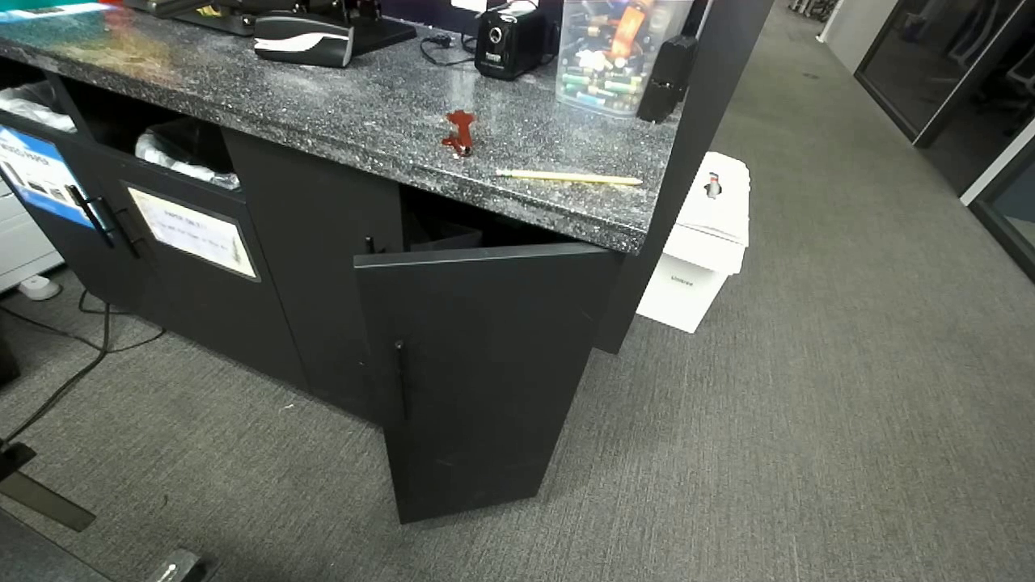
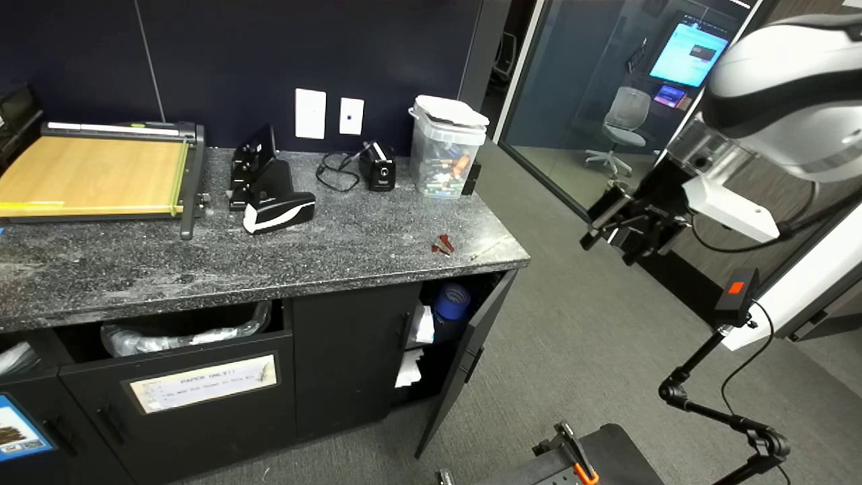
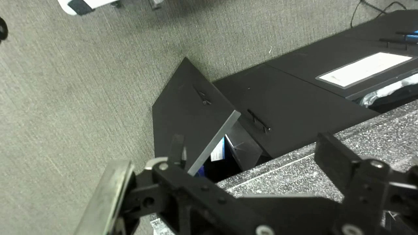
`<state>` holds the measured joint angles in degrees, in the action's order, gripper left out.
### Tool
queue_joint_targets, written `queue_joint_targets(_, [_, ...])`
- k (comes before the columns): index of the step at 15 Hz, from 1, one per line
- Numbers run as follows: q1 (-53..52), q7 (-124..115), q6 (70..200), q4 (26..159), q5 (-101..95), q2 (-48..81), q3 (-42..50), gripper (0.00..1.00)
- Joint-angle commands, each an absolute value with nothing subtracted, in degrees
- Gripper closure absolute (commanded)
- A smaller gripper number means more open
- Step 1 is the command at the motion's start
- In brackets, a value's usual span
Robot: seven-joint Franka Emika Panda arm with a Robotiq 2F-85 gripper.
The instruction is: Move the staple remover to the left
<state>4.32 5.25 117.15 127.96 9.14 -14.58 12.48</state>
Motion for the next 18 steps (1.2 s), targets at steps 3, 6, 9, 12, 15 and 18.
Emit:
queue_joint_targets(3, [3.36, 4.49, 115.89, 106.99, 5.99, 4.35, 7.21, 0.0])
queue_joint_targets(6, [3.51, 6.32, 116.75, 96.95, 2.55, 14.05, 5.86, 0.0])
queue_joint_targets(9, [3.77, 7.57, 116.55, 87.12, 0.9, 23.68, 4.81, 0.0])
queue_joint_targets(12, [3.67, 6.75, 115.63, 77.78, 0.28, 33.27, 3.81, 0.0])
queue_joint_targets(15, [3.23, 5.98, 115.35, 69.02, 0.0, 42.22, 2.94, 0.0])
queue_joint_targets(18, [2.62, 5.9, 115.38, 60.6, -0.58, 50.2, 2.56, 0.0])
